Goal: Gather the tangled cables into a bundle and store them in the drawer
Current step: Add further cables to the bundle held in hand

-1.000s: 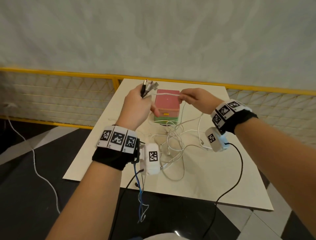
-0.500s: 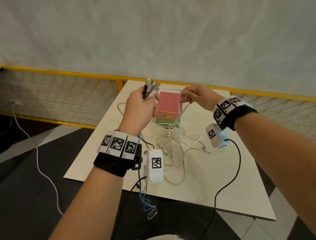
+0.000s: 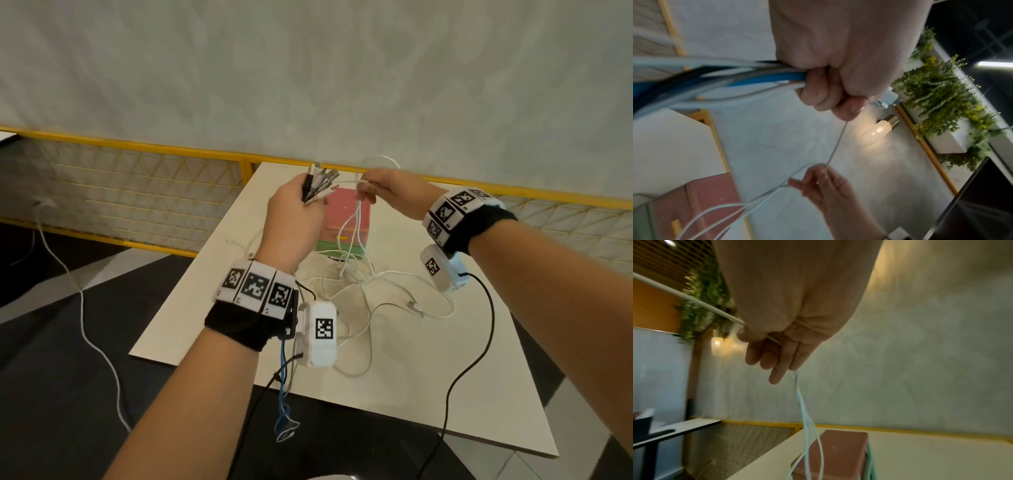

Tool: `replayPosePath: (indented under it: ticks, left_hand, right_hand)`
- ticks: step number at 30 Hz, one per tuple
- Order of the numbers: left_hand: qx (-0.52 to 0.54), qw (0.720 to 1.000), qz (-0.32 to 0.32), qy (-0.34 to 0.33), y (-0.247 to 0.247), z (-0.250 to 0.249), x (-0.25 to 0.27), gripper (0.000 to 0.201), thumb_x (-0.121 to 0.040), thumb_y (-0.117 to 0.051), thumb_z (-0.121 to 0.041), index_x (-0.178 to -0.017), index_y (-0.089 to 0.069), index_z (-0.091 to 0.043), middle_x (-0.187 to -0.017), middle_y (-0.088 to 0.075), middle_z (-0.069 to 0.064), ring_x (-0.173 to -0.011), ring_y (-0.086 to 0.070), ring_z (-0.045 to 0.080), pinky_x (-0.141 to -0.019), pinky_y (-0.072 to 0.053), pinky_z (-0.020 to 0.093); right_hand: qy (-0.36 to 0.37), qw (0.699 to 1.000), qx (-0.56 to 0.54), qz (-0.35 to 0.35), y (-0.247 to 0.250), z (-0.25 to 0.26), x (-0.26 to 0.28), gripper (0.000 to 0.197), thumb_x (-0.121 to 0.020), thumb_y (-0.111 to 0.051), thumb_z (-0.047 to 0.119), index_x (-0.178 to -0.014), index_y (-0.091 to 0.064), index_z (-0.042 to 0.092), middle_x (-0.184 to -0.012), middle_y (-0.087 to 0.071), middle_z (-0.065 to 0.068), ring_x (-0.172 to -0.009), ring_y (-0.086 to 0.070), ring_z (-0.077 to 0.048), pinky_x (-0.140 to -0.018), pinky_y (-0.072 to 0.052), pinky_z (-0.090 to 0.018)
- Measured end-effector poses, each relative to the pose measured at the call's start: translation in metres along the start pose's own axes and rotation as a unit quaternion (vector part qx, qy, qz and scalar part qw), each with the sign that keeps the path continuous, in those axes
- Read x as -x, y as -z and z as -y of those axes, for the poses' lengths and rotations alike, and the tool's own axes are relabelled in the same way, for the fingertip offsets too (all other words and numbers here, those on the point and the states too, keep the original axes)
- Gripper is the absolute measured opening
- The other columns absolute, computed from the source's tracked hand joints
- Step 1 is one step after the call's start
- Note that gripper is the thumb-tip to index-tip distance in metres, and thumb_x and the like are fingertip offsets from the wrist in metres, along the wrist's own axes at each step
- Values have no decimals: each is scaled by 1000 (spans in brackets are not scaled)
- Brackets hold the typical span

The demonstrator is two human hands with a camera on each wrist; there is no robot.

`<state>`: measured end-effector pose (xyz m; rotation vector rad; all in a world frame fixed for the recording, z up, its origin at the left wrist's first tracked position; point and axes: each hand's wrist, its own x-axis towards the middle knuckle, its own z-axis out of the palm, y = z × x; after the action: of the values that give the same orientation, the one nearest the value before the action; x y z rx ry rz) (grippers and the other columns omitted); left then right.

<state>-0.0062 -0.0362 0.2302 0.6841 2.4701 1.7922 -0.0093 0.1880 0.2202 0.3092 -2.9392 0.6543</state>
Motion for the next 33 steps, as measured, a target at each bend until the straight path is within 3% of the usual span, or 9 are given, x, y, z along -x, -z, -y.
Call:
replayPosePath:
  ticks: [2,5,11,16,20,22,28,30,33]
  left_hand:
    - [35,999,-35,-9,6,-3,5,30,-95,-46,-9,-69,-51,-24,-53,-47,-5,-52,-44,16,-54,-37,26]
    - [85,995,-52,-1,17,-10,8,25,-99,-45,-12,-76,-53,-15,-43,-45,-7,-39,-39,8,-48,-34,22]
    - [-25,998,56,16,11,-14,5,22,-100,-42,-12,-113,-54,-26,-62,-67,7,-34,-49,-1,-48,-35,20]
    - [-101,982,152,53,-11,-7,2,21,-93,-44,-6,-92,-63,-17,-58,-65,5,-44,-54,3,-55,-38,25]
    - [-72,995,61,23,-3,-4,5,33,-89,-44,-3,-68,-52,-27,-58,-54,-2,-57,-51,19,-54,-37,30]
    - [-28,999,20,5,7,-5,6,34,-93,-44,-7,-67,-51,-28,-54,-51,-4,-51,-47,15,-52,-37,27]
    - [0,1000,2,16,17,0,3,30,-93,-45,-4,-70,-56,-22,-38,-49,-10,-37,-44,5,-44,-36,17]
    - [6,1000,17,24,16,2,4,29,-95,-45,-6,-72,-57,-20,-37,-47,-9,-37,-43,5,-44,-37,16]
    - [0,998,54,14,16,4,11,24,-97,-48,-10,-79,-63,-14,-37,-47,-8,-37,-42,5,-45,-38,14]
  right_hand:
    - [-29,999,-20,-15,-4,-13,3,32,-102,-35,18,-88,-62,5,-85,-59,-8,-82,-54,-23,-76,-40,-19]
    - [-88,996,6,-4,-8,-32,8,32,-102,-36,21,-92,-61,4,-94,-59,-10,-89,-53,-24,-81,-37,-27]
    - [-46,998,30,4,-10,-27,0,25,-100,-38,21,-93,-61,22,-94,-57,-4,-89,-54,-23,-85,-42,-39]
    - [42,998,50,-9,-2,-1,-14,27,-98,-42,12,-113,-64,15,-99,-49,0,-91,-50,-17,-82,-40,-30]
    - [-3,997,33,-67,7,-17,-14,25,-97,-42,6,-107,-64,7,-100,-58,-8,-89,-54,-19,-87,-45,-35]
    - [-54,995,25,-86,9,-32,-8,27,-99,-39,9,-103,-65,5,-98,-62,-9,-87,-54,-17,-90,-45,-41]
    - [-80,990,-9,-113,16,-22,-6,19,-98,-46,14,-108,-62,11,-102,-63,-4,-89,-58,-17,-83,-43,-28]
    - [-74,986,-56,-139,22,-2,-3,17,-94,-51,10,-108,-60,13,-95,-60,3,-80,-66,-19,-74,-51,-31]
    - [-47,984,-63,-158,33,34,14,19,-92,-56,16,-110,-56,22,-90,-58,10,-55,-64,-9,-55,-47,-17]
